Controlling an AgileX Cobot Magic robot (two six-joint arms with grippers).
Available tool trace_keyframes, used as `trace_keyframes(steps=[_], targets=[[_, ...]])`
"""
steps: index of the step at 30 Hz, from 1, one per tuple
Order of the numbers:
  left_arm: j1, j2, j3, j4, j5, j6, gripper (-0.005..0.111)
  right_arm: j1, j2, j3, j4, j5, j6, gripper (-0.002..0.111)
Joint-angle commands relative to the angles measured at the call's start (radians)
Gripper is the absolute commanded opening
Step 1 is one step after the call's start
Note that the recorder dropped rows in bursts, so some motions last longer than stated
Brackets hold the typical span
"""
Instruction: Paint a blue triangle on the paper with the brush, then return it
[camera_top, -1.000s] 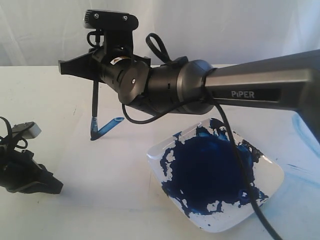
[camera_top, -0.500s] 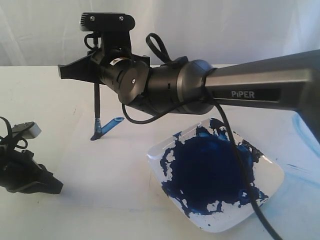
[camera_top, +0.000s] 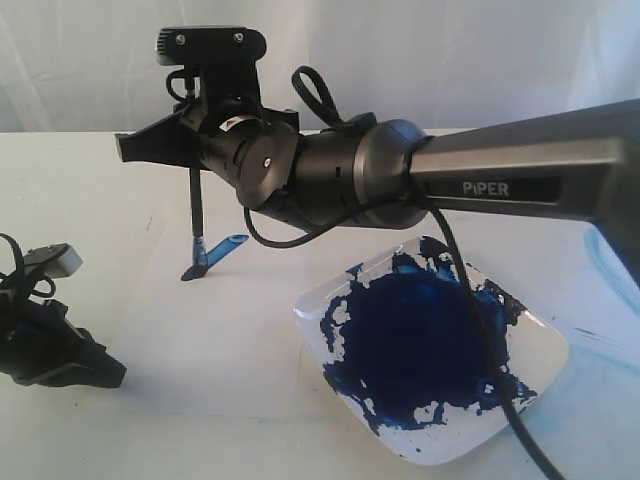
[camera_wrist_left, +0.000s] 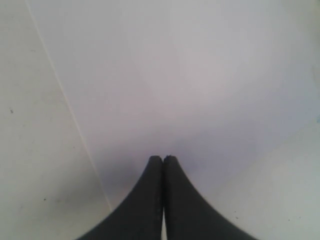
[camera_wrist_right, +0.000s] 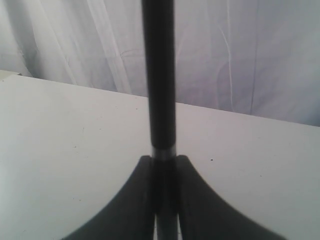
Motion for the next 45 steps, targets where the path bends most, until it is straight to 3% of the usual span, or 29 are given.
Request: trace_keyframes(steps=[1,30,39,45], targets=[[-0.006,-0.002,-0.001,-0.013,0.021,0.0,0.0,0.001,-0.005,0.0,0.037,-0.002,-0.067,0.0],[-0.006,-0.002,-0.001,-0.016,0.021,0.0,0.0,0.001,-0.034,0.002,0.393,-0.061,-0.44,0.0],[-0.006,-0.002,-0.001,-0.016,0.021,0.0,0.0,0.001,-0.034,0.002,0.628,-0.211,-0.672,0.0],[-0.006,-0.002,-0.001,-0.016,0.021,0.0,0.0,0.001,-0.034,0.002,0.65,-0.286,-0.68,0.0]])
